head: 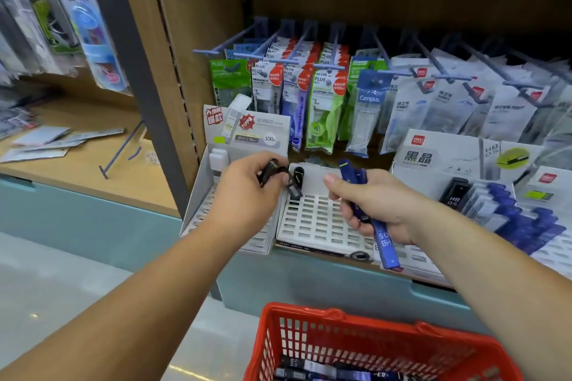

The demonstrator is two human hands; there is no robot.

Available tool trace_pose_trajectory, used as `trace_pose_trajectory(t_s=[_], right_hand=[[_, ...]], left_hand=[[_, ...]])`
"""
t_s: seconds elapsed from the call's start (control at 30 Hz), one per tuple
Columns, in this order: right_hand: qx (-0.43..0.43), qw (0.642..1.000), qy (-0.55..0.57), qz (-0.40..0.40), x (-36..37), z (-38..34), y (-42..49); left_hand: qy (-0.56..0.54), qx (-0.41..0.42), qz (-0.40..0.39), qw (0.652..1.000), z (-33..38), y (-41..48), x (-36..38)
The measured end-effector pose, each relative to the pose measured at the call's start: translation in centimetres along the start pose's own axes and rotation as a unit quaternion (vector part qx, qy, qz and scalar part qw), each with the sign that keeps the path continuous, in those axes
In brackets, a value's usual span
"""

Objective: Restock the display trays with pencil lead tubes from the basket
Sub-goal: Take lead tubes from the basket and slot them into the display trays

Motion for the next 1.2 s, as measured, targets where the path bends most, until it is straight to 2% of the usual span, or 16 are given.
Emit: trace_pose_trajectory(t_s=[0.3,0.47,0.63,0.83,0.9,0.97,1.1,1.2], right_hand=[[0.008,0.997,0.076,0.009,0.1,0.5,0.9],[-0.004,0.997,0.073,0.022,-0.2,0.5,1.0],[-0.136,0.988,-0.032,0.067,0.6,-2.0,0.7],[-0.258,0.949,-0.154,0.098,2.2,-5.3,0.5],[-0.241,0.959,-0.119,0.092,2.2,-5.2,0.7],[-0.183,0.980,-0.047,0.065,2.1,-4.4,1.1],[-0.121,0.990,0.066,-0.021,3.1,-3.4,1.4],[-0.106,0.990,0.091,0.000,3.1,-3.1,1.9]], left_hand=[[0.094,0.077,-0.020,0.992,-0.2,1.4,1.6],[0.084,0.056,-0.027,0.994,0.4,1.7,1.7],[0.009,0.018,-0.018,1.000,1.3,1.2,1.9],[-0.135,-0.074,-0.001,0.988,1.3,0.5,1.6],[-0.162,-0.087,-0.002,0.983,0.9,0.4,1.4],[-0.154,-0.096,-0.010,0.983,0.1,0.3,1.1],[-0.107,-0.096,-0.079,0.986,-0.6,-0.7,1.8],[-0.111,-0.099,-0.083,0.985,-1.1,-0.9,1.7]])
Point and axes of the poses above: each hand's wrist, its own y-axis towards the middle knuckle, its own x-axis out of the palm, z = x × y, the point moved 8 cm from there along y, towards the middle knuckle, and after that the axes turned 5 degrees about z, right-handed, at the moved point
